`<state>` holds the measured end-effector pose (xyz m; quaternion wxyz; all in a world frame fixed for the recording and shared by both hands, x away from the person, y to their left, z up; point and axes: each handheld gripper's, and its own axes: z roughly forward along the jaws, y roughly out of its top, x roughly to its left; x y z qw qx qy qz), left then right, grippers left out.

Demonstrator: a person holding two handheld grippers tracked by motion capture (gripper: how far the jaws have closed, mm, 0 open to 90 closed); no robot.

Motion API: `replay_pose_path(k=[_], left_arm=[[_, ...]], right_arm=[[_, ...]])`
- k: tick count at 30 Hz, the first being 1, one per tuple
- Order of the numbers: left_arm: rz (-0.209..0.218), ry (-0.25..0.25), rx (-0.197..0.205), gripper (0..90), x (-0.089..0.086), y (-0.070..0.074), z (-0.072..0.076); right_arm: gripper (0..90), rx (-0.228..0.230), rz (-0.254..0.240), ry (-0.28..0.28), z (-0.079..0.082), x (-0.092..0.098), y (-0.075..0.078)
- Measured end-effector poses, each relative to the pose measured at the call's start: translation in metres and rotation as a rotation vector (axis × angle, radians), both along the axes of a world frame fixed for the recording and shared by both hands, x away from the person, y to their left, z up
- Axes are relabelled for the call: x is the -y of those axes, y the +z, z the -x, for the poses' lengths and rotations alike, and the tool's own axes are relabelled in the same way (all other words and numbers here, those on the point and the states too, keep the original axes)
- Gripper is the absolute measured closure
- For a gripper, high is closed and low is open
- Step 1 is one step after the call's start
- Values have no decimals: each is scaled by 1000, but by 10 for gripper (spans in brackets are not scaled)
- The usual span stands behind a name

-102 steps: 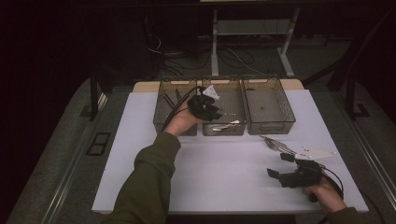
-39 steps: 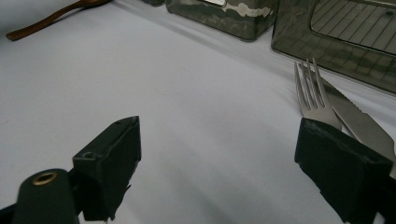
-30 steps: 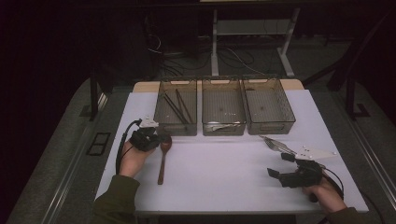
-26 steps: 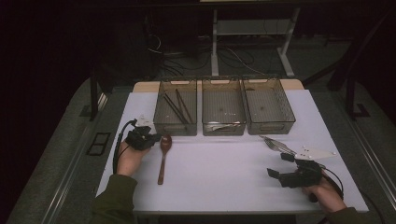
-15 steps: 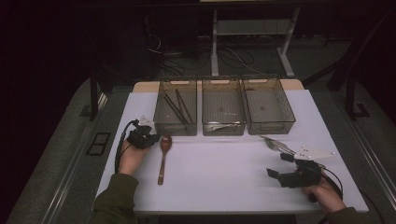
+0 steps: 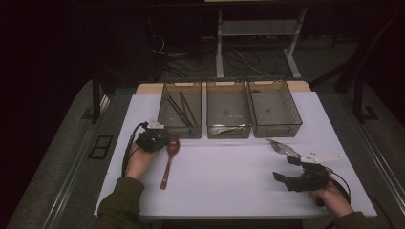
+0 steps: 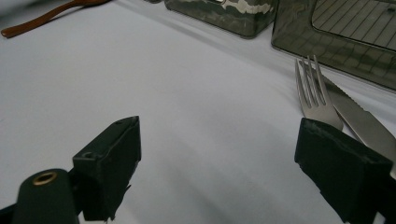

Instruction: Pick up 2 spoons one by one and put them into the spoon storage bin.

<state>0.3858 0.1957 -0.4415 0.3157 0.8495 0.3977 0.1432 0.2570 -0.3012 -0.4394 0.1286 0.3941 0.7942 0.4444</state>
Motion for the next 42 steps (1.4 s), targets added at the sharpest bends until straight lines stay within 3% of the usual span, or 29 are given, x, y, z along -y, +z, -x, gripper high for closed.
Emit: replay_pose_path(k=[16, 33, 38, 42], left_arm=[[24, -125, -8, 884, 34, 0, 4], [43, -271, -27, 884, 75, 3, 18], [43, -290, -21, 884, 80, 3, 20], [51, -273, -12, 883, 77, 6, 20]], right_arm=[[140, 1, 3, -3, 0, 0, 0], [140, 1, 5, -1, 0, 0, 0], [140, 1, 4, -1, 0, 0, 0], [140, 1, 3, -1, 0, 0, 0]])
